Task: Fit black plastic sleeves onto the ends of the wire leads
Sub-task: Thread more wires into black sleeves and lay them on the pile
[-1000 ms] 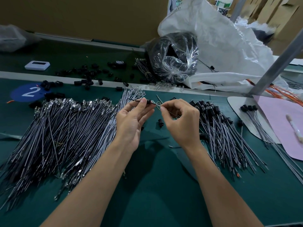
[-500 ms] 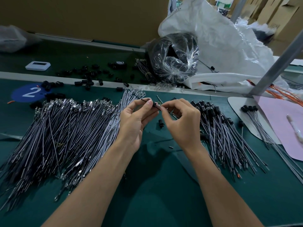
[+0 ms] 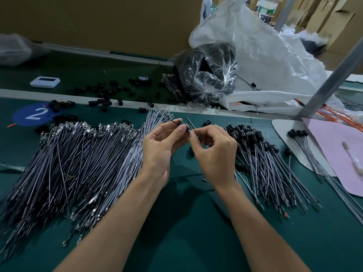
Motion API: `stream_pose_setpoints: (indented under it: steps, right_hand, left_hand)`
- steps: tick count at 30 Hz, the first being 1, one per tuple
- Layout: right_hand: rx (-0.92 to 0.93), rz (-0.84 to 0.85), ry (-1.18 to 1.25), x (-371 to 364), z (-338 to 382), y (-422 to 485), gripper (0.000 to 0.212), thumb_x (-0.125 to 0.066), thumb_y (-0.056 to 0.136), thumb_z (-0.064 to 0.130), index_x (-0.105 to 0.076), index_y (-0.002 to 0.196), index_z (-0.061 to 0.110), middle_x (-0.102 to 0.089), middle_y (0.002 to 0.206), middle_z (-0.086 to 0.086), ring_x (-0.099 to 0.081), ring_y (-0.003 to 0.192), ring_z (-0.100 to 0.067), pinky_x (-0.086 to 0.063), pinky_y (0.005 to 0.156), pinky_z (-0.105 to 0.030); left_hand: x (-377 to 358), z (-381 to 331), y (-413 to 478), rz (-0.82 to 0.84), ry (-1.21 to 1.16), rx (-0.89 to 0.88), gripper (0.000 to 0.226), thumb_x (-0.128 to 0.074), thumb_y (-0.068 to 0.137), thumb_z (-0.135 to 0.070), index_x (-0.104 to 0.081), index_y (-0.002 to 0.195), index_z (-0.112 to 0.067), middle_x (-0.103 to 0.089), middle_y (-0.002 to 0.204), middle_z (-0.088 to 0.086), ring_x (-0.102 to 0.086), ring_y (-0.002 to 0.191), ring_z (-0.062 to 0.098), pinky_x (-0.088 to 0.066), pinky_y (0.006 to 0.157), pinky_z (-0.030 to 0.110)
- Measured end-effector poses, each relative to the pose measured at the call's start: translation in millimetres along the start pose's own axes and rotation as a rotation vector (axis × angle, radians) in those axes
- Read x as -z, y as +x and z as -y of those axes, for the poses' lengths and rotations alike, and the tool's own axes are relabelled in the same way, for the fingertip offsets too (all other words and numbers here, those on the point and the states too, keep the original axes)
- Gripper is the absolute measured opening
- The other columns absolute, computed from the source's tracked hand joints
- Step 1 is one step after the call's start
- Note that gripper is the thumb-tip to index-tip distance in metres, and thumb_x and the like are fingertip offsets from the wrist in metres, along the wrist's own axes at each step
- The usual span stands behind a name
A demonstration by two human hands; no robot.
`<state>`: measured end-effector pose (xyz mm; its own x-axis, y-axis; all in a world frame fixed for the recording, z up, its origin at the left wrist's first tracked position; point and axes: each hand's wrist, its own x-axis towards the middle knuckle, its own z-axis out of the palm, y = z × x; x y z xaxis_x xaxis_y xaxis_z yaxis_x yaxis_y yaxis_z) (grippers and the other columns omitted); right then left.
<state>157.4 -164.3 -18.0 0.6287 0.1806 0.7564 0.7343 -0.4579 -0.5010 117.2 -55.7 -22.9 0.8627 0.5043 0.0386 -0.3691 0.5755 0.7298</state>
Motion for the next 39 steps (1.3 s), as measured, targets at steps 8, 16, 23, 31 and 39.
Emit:
stream_pose_setpoints:
  steps: [8, 16, 23, 31, 39]
  right_hand:
    - [-0.027, 0.031, 0.088, -1.2, -2.6, -0.5, 0.010, -0.072, 0.085, 0.014, -0.071, 0.078, 0.007, -0.066, 0.072, 0.001, -0.058, 0.065, -0.014, -0.051, 0.063, -0.034]
    - [-0.011, 0.027, 0.062, 1.2, -4.3, 3.1, 0.005, -0.075, 0.081, 0.010, -0.072, 0.077, 0.009, -0.066, 0.072, 0.002, -0.058, 0.066, -0.014, -0.050, 0.063, -0.029]
    - [-0.060, 0.057, 0.126, 2.3, -6.7, 5.9, 0.004, -0.075, 0.082, 0.010, -0.073, 0.079, 0.011, -0.067, 0.073, 0.004, -0.055, 0.065, -0.006, -0.039, 0.064, -0.011]
    - [-0.059, 0.047, 0.077, -1.0, -3.9, 2.0, 0.014, -0.069, 0.087, 0.017, -0.073, 0.079, 0.007, -0.068, 0.072, 0.000, -0.059, 0.065, -0.014, -0.050, 0.064, -0.032]
    - [-0.022, -0.009, 0.048, -2.1, -3.7, 0.1, 0.008, -0.073, 0.083, 0.012, -0.071, 0.076, 0.010, -0.061, 0.069, 0.006, -0.049, 0.060, -0.004, -0.040, 0.061, -0.013]
  left_hand:
    - [0.4, -0.2, 1.6, -0.030, -0.002, 0.001, 0.018, -0.079, 0.059, -0.011, -0.077, 0.076, -0.010, -0.075, 0.080, 0.010, -0.073, 0.075, 0.022, -0.059, 0.073, 0.029]
    - [0.3, -4.0, 0.1, -0.025, 0.015, 0.013, 0.022, -0.076, 0.064, -0.010, -0.073, 0.086, -0.006, -0.075, 0.082, 0.010, -0.073, 0.074, 0.020, -0.058, 0.070, 0.025]
    - [-2.1, -6.5, -0.6, 0.010, 0.081, 0.009, 0.026, -0.074, 0.065, -0.010, -0.072, 0.091, -0.006, -0.075, 0.080, 0.004, -0.072, 0.074, 0.016, -0.057, 0.069, 0.022]
    - [-2.0, -4.0, -2.0, -0.014, 0.033, 0.024, 0.026, -0.077, 0.061, -0.013, -0.074, 0.086, -0.009, -0.076, 0.082, 0.006, -0.073, 0.074, 0.016, -0.056, 0.067, 0.020]
    - [-1.1, -1.4, -1.2, -0.036, 0.055, 0.016, 0.019, -0.081, 0.057, -0.015, -0.076, 0.076, -0.013, -0.075, 0.078, 0.006, -0.071, 0.071, 0.015, -0.054, 0.066, 0.018]
